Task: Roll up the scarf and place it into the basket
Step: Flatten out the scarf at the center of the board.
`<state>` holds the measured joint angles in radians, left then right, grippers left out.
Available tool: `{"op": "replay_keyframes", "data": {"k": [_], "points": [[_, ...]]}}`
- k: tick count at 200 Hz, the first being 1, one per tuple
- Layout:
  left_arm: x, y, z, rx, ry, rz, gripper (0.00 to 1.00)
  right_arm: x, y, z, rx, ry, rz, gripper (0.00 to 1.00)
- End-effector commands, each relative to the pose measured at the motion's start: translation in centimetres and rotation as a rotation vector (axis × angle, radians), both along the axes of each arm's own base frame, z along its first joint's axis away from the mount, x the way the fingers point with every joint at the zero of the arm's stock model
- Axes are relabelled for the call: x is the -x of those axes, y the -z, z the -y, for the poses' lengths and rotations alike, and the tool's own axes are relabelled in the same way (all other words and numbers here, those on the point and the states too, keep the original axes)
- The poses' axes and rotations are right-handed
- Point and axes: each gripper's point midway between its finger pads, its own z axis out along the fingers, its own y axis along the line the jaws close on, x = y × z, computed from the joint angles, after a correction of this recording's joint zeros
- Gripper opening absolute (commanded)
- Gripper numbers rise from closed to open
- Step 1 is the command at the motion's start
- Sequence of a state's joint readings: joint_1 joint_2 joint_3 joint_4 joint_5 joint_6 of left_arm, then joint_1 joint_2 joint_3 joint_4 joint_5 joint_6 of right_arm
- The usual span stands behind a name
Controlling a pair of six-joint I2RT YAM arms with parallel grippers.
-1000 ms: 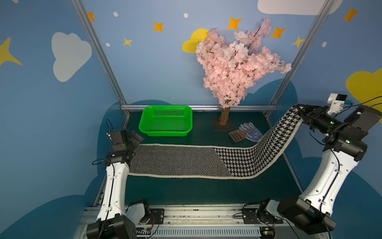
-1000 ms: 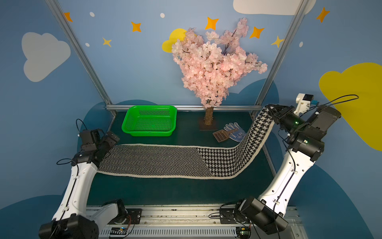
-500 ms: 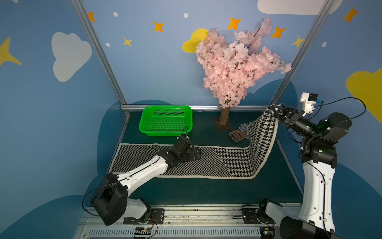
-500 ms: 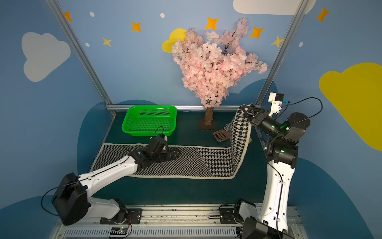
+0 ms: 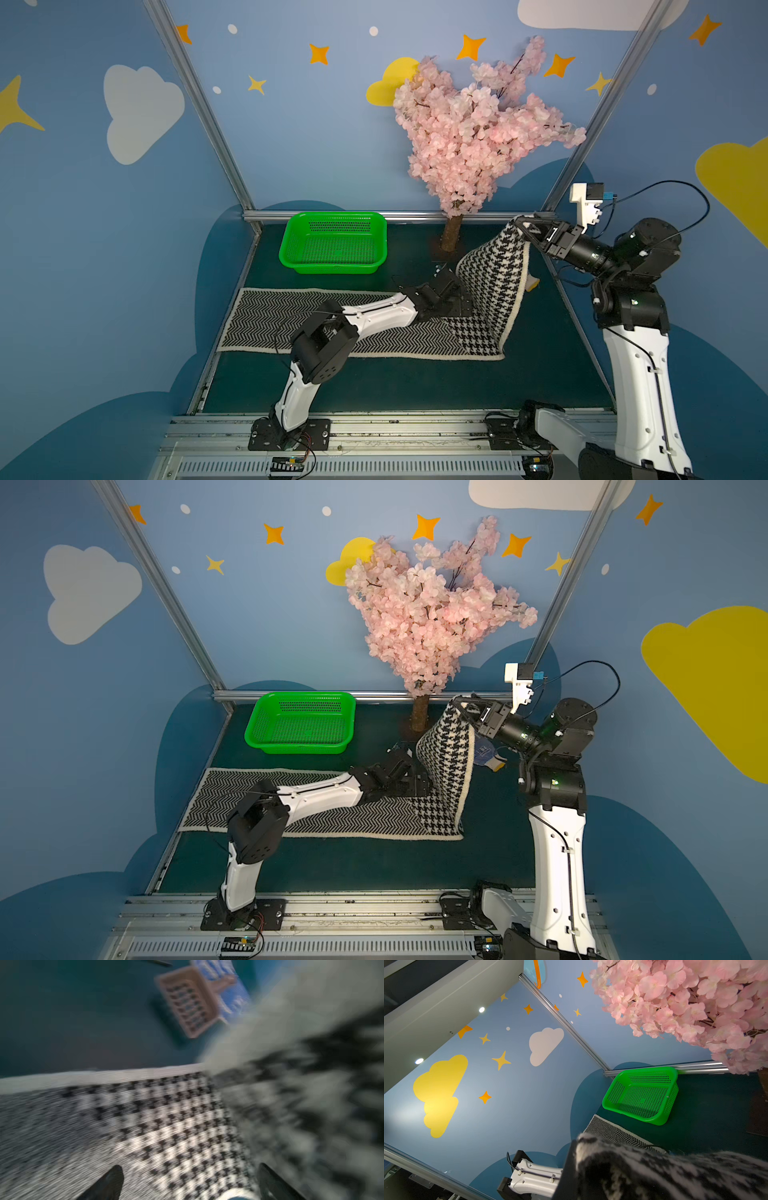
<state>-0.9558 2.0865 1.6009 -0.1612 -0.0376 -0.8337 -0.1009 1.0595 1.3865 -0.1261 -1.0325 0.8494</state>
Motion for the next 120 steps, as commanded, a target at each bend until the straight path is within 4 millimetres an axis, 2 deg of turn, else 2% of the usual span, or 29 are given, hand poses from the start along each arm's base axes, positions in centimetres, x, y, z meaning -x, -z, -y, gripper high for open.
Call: {"op": "replay_keyframes", "data": {"k": [1, 41, 72, 120], "points": [[0.9, -0.3, 3.6, 0.014, 0.08, -0.018, 1.0, 0.5, -1.5, 0.1, 0.035, 0.035, 0.063, 0.0], [2.1, -0.3, 9.9, 0.034, 0.176, -0.04, 1.0, -0.3, -2.6, 0.8, 0.059, 0.088, 0.075, 0.0], [2.8, -1.8, 14.5, 0.082, 0.238, -0.022, 1.0, -1.1, -4.3, 1.6, 0.059, 0.126, 0.094, 0.0], [4.1, -3.1, 18.9, 0.275, 0.315, -0.024, 1.0, -3.0, -6.5, 3.6, 0.058, 0.173, 0.111, 0.0]]}}
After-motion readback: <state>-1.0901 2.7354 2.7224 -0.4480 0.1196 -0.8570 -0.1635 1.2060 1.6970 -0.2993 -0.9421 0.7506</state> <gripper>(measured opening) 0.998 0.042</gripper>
